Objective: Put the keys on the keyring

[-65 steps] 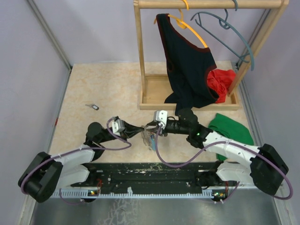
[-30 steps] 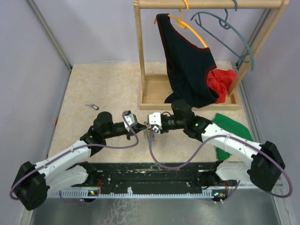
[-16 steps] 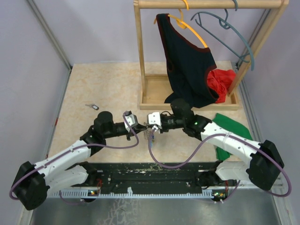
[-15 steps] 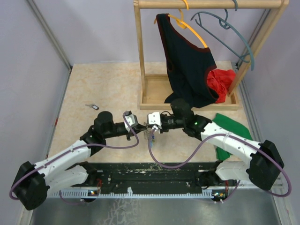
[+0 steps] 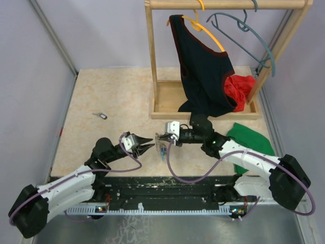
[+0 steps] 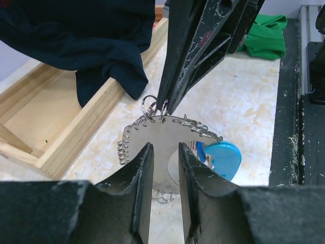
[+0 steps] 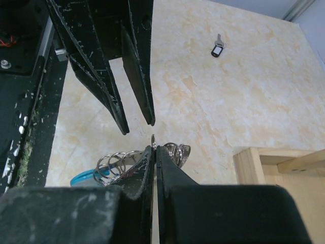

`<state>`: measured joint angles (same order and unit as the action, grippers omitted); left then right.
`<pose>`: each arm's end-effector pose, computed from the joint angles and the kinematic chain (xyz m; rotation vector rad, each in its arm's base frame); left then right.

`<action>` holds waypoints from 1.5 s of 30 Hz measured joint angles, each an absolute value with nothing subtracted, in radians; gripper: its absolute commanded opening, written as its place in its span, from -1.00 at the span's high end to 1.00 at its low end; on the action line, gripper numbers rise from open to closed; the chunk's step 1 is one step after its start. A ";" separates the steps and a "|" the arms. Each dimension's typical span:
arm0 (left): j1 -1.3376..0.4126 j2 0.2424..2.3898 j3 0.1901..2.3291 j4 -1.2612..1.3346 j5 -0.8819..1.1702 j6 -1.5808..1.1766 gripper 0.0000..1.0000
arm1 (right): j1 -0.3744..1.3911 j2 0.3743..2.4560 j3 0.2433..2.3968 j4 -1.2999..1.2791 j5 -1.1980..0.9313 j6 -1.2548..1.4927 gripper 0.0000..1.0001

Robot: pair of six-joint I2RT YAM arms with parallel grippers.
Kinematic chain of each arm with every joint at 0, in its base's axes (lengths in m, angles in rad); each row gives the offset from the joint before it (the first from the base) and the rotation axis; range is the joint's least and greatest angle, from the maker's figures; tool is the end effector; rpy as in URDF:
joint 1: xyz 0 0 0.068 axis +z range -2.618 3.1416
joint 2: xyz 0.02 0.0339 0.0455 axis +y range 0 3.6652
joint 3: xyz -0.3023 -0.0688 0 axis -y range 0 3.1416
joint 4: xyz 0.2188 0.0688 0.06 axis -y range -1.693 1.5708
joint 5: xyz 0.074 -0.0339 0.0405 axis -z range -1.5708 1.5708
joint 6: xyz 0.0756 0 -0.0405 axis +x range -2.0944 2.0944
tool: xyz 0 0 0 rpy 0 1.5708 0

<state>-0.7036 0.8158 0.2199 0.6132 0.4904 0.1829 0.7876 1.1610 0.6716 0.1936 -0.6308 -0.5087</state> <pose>0.1053 -0.1360 0.2629 1.0282 1.2394 -0.7861 0.1448 0.2087 0.3015 -1.4551 1.1900 0.7785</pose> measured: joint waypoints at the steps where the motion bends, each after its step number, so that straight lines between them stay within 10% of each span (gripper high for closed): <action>1: -0.701 0.817 0.201 0.646 0.488 0.174 0.33 | 0.788 1.160 0.648 0.238 -0.634 -0.483 1.00; 29: -0.691 0.998 0.135 1.070 0.549 0.058 0.56 | 0.787 1.206 0.420 0.824 -0.647 -0.125 1.00; 40: -0.689 0.996 0.135 1.070 0.555 0.056 0.99 | 0.787 1.221 0.419 0.858 -0.648 -0.100 1.00; 45: -0.689 0.969 0.138 1.026 0.558 0.068 0.99 | 0.787 1.200 0.419 0.817 -0.637 -0.104 0.56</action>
